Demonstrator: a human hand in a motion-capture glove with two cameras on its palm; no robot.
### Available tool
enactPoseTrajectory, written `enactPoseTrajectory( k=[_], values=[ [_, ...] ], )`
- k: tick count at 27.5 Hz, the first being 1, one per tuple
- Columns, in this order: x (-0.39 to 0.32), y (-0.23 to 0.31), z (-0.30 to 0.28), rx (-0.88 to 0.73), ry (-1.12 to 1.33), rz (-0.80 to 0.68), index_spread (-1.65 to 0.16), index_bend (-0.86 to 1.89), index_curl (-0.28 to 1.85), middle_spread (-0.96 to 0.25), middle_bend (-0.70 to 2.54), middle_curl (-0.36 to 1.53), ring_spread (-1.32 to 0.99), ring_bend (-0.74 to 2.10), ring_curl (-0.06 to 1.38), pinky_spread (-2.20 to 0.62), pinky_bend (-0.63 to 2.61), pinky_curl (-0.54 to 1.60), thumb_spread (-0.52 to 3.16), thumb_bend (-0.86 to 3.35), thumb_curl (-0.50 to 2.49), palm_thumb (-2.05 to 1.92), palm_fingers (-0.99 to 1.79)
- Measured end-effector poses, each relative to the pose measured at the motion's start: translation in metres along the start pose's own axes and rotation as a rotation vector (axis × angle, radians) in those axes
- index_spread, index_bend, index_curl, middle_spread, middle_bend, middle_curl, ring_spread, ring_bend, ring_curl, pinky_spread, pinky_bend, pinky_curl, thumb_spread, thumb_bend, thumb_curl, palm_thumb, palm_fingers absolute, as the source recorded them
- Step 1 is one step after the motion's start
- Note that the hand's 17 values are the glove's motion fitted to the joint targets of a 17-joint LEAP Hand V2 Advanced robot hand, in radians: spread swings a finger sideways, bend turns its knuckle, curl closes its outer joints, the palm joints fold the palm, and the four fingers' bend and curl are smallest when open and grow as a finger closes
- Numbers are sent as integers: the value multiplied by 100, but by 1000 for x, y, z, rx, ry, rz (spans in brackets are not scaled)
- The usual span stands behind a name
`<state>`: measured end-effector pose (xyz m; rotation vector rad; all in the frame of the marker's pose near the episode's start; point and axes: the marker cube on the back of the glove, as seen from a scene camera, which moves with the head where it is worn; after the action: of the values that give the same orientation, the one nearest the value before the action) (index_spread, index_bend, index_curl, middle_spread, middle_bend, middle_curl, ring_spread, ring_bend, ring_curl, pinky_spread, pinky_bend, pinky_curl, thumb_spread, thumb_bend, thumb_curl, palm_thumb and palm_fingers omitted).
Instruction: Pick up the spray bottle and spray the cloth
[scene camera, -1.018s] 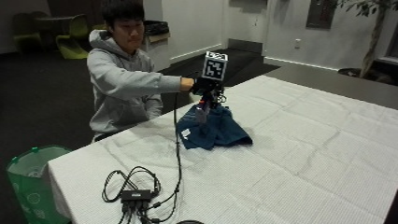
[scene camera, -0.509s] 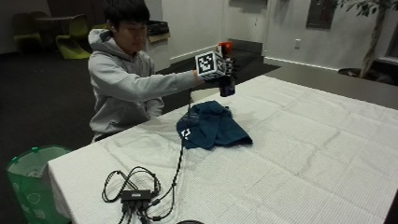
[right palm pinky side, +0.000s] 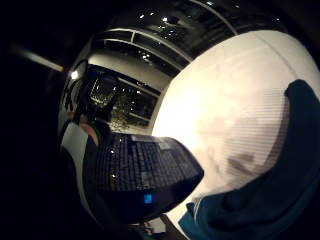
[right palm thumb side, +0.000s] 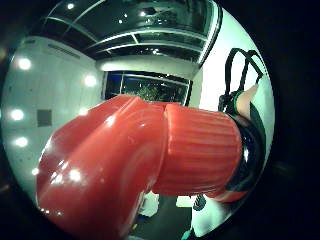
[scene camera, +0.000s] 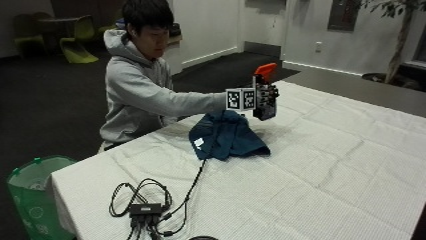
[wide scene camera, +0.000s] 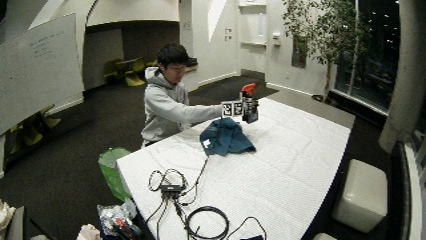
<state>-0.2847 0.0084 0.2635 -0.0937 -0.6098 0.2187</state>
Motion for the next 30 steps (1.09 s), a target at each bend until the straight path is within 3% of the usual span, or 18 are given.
enactPoseTrajectory(
  k=[13,24,27,30],
  values=[
    [51,-15,49,-90,65,8,-23,34,53,-13,38,46,-22,36,40,-19,33,36,16,-4,75,105,128],
    [55,-14,51,-191,65,-39,-24,22,50,-14,29,44,-21,40,41,-19,40,38,24,-5,74,102,121],
    [50,-10,44,-223,62,-66,-27,8,45,-13,23,42,-20,44,42,-16,43,38,39,-4,71,99,105],
    [45,-2,34,-259,65,-86,-29,5,42,-11,21,42,-18,41,43,-8,39,40,50,-6,68,94,72]
  ],
)
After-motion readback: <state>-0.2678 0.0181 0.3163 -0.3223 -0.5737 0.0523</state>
